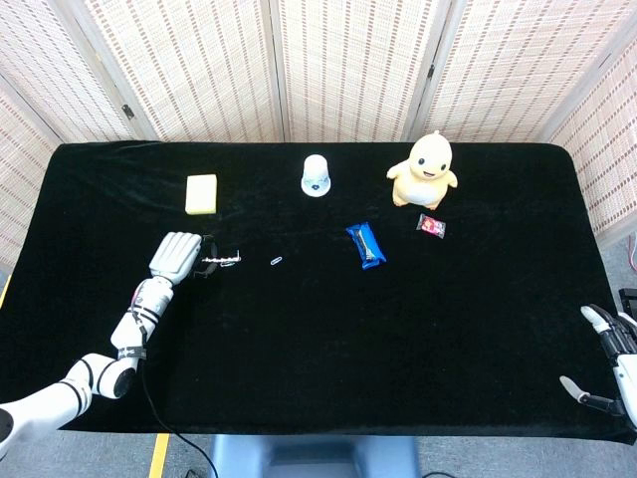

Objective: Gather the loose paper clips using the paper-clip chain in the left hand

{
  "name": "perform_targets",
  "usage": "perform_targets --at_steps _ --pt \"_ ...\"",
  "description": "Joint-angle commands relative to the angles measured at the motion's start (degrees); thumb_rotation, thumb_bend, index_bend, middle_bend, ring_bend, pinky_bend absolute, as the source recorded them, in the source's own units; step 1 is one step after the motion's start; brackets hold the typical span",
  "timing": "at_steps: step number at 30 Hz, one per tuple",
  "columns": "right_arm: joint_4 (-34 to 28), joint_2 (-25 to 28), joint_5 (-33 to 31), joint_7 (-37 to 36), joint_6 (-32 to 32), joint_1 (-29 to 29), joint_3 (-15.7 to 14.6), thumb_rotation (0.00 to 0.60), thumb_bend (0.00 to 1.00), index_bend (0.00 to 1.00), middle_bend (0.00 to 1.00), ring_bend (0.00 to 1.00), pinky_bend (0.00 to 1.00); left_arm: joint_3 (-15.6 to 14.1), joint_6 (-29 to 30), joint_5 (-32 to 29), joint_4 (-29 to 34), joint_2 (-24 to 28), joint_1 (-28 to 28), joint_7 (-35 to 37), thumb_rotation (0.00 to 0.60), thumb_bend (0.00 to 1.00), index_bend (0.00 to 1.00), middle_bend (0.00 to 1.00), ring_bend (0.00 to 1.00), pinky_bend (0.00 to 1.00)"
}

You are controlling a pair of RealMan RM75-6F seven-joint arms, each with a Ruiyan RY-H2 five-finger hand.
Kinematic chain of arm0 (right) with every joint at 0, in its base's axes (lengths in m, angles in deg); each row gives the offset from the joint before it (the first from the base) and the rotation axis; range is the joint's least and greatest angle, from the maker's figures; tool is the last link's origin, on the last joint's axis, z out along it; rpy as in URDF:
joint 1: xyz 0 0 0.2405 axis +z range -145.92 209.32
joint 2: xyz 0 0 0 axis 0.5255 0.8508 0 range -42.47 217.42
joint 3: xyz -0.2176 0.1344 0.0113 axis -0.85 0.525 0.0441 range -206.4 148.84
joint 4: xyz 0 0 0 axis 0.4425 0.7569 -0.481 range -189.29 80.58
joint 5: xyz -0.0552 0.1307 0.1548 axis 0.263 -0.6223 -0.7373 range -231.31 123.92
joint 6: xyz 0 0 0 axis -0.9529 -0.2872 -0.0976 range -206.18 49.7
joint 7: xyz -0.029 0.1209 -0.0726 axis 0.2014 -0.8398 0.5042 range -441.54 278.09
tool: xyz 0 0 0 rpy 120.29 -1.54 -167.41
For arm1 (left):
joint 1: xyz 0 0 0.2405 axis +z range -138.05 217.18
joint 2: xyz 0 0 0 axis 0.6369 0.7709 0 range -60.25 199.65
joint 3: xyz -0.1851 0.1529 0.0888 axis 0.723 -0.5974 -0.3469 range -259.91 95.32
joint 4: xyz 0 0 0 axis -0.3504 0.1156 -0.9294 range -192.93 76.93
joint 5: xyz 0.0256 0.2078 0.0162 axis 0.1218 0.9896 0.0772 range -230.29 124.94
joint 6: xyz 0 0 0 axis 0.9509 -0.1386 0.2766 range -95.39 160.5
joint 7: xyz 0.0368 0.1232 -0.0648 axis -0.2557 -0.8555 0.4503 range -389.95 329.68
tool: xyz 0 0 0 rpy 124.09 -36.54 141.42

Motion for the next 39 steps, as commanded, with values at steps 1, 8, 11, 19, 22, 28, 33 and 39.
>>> perform_targets --at_steps 1,8,11,19,22,28,33,39 --pt "-0.1 0.0 0.1 0.3 0.4 0.2 -0.1 0.6 0.24 0.03 0.08 0.09 0.0 -0.7 2.3 -0.3 4.0 2.5 2.1 -2.3 0.6 0.43 0.75 1.0 1.0 1.0" --pt "-0.6 -0.2 1.3 1.9 0.8 0.7 -0.5 0.6 0.24 0.03 0.08 0.09 0.0 -2.1 8.1 -0.9 11.6 6.6 7.4 -4.8 0.6 0.43 0.75 1.0 1.0 1.0" --pt "-0.8 -0.3 2.0 2.6 1.1 1.1 -0.8 0.6 0.24 0.03 0.08 0.09 0.0 -3.4 11.0 -0.7 14.6 8.2 10.1 -5.9 0.6 0.43 0.75 1.0 1.0 1.0" --pt "-1.4 -0.3 3.4 4.1 2.2 2.2 -1.3 0.6 0.24 0.03 0.08 0.09 0.0 -5.3 15.4 0.2 17.9 9.5 14.6 -6.9 0.6 0.43 0.75 1.0 1.0 1.0" --pt "-1.6 -0.2 3.5 4.5 2.6 2.6 -1.3 0.6 0.24 0.03 0.08 0.09 0.0 -5.3 15.3 0.1 17.5 9.2 15.0 -6.5 0.6 0.43 0.75 1.0 1.0 1.0" --pt "-1.8 -0.1 3.1 4.5 3.3 3.1 -1.3 0.6 0.24 0.03 0.08 0.09 0.0 -4.9 15.0 -0.2 16.9 9.1 15.6 -6.3 0.6 0.43 0.75 1.0 1.0 1.0" --pt "-1.8 -0.1 2.8 4.5 3.2 3.1 -1.3 0.6 0.24 0.03 0.08 0.09 0.0 -5.3 11.6 -1.3 18.3 10.9 15.1 -7.4 0.6 0.32 0.49 1.0 1.0 1.0" --pt "-1.8 -0.2 2.6 4.6 3.2 3.2 -1.3 0.6 0.24 0.03 0.08 0.09 0.0 -4.9 10.5 -2.2 19.5 12.3 15.2 -8.8 0.6 0.2 0.2 1.0 1.0 1.0"
